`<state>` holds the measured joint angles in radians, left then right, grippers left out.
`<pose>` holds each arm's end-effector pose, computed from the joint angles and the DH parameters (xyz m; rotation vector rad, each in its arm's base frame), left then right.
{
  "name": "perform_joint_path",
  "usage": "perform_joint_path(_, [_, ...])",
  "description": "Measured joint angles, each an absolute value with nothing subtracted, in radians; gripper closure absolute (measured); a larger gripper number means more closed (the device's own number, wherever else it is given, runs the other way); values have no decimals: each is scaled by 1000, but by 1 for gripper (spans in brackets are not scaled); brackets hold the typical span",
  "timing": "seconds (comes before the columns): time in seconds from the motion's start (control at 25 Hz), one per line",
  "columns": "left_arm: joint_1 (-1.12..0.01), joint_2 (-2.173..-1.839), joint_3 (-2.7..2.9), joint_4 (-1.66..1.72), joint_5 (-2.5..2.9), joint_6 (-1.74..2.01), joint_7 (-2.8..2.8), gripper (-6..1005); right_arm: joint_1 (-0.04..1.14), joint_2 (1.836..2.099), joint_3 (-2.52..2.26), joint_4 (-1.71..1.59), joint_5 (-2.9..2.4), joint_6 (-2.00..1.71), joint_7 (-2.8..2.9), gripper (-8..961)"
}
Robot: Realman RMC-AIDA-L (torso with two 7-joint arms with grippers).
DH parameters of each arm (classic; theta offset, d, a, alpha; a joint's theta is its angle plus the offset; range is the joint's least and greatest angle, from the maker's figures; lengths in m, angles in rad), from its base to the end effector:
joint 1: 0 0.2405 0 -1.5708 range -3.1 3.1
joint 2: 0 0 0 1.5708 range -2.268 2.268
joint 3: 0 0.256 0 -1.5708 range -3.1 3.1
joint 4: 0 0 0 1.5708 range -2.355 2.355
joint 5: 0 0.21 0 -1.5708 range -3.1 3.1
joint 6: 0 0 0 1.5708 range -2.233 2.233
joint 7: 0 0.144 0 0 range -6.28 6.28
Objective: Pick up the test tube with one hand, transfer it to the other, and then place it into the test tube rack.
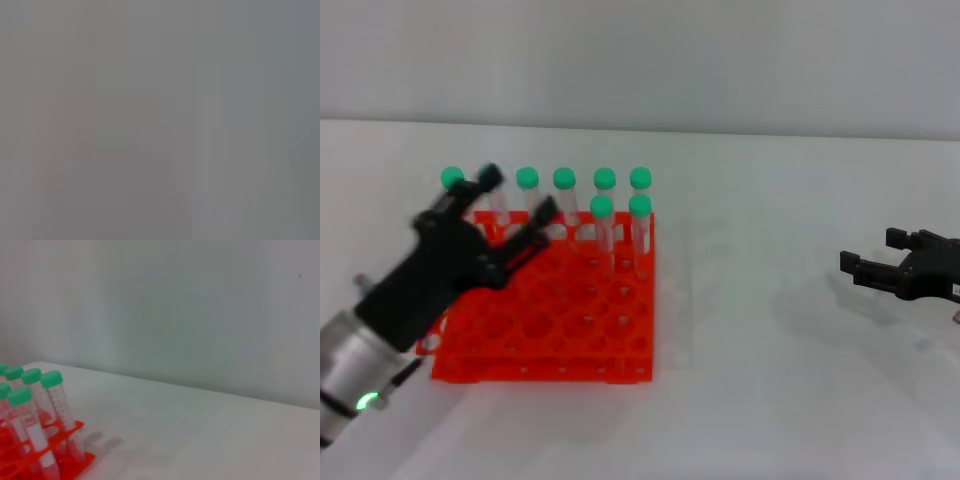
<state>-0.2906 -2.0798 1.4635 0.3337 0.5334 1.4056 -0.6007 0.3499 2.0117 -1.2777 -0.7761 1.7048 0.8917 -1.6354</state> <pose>-0.2845 0.2925 -0.0171 -1.9894 -0.4043 -1.0911 0.2902 0.3654 0.0059 -2.2679 0.8071 0.5522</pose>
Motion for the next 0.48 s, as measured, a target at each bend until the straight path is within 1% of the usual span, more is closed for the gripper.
perform_joint_path(0.12, [-262,-2078,1463,334,474,1445,-571,180,326,2010,-1260,-781,1720,935,-1672,82])
perform_joint_path(0.16, [-232,-2073,1463,335,399,1494,-560,180,313,2010,-1245,-781,1731,956,-1696,82])
perform_joint_path(0.28, [-206,-2067,1461,335,337,1528,-555,181,281,2008,-1156,-736,1803,1063,-1800,82])
perform_joint_path(0.48, [-172,-2061,1392,331,309,1572,-543,181,233,1998,-826,-550,1863,1381,-1999,83])
